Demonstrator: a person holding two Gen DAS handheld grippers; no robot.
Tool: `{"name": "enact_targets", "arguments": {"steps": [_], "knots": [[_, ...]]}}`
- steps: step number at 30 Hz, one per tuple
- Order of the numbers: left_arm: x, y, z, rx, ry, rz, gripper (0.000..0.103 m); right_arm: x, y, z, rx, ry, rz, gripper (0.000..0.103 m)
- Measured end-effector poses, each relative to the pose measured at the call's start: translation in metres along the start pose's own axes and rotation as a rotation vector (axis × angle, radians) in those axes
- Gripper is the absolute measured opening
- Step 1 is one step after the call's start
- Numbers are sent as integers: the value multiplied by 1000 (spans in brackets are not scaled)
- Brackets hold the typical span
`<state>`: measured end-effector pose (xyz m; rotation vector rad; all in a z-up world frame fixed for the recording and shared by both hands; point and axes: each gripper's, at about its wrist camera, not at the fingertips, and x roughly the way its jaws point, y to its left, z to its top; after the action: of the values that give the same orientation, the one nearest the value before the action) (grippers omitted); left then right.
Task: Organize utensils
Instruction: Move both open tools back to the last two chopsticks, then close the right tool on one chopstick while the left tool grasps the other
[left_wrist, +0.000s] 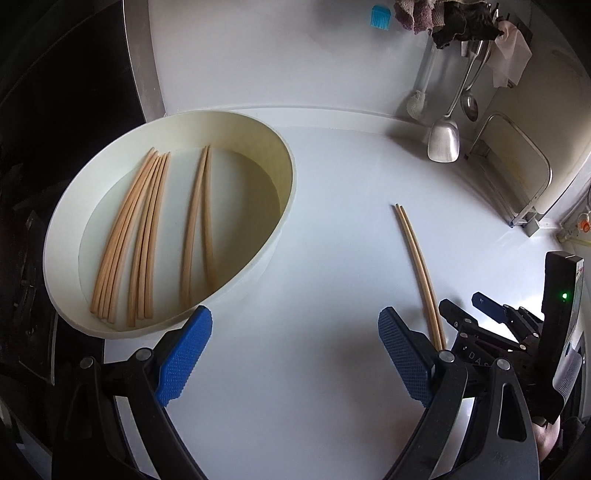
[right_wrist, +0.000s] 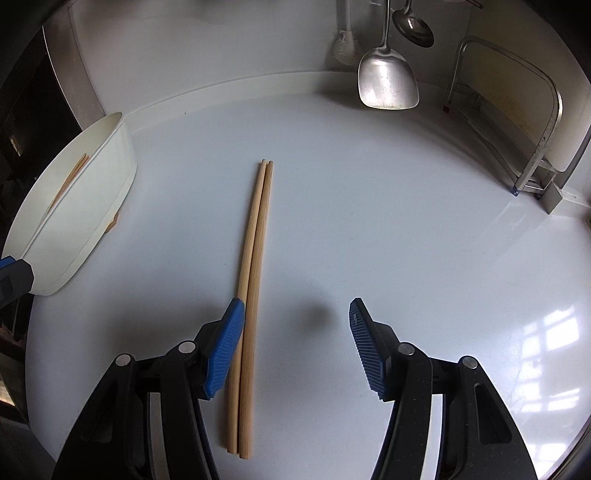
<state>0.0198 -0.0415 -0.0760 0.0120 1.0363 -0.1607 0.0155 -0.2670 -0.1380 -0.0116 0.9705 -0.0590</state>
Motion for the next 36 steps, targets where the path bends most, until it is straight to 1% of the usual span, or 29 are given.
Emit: {"name": "enact_targets", "arguments": {"steps": [13, 22, 24, 27, 29, 30, 31, 36], "knots": [[6, -7, -1, -1, 11, 9, 90, 4, 7, -7, -57, -20, -17, 57], [9, -10, 1, 2, 13, 11, 90, 9, 15, -7, -103, -19, -7, 56], [9, -12, 1, 3, 10, 10, 90, 9, 18, -6, -119, -19, -2, 50], [12, -18, 2, 0, 8, 11, 90, 7, 22, -7, -153, -22, 12, 35], [14, -22, 2, 0, 10, 8, 90, 6, 24, -8, -172, -28, 16, 15], [16, -24, 2, 0, 11, 6, 90, 6, 24, -8, -180, -30, 17, 10], [18, -27, 2, 1, 14, 5, 90, 6, 25, -9, -189, -32, 20, 7], [30, -46, -1, 21, 30, 3, 90, 4, 14, -11, -191, -40, 35, 7]]}}
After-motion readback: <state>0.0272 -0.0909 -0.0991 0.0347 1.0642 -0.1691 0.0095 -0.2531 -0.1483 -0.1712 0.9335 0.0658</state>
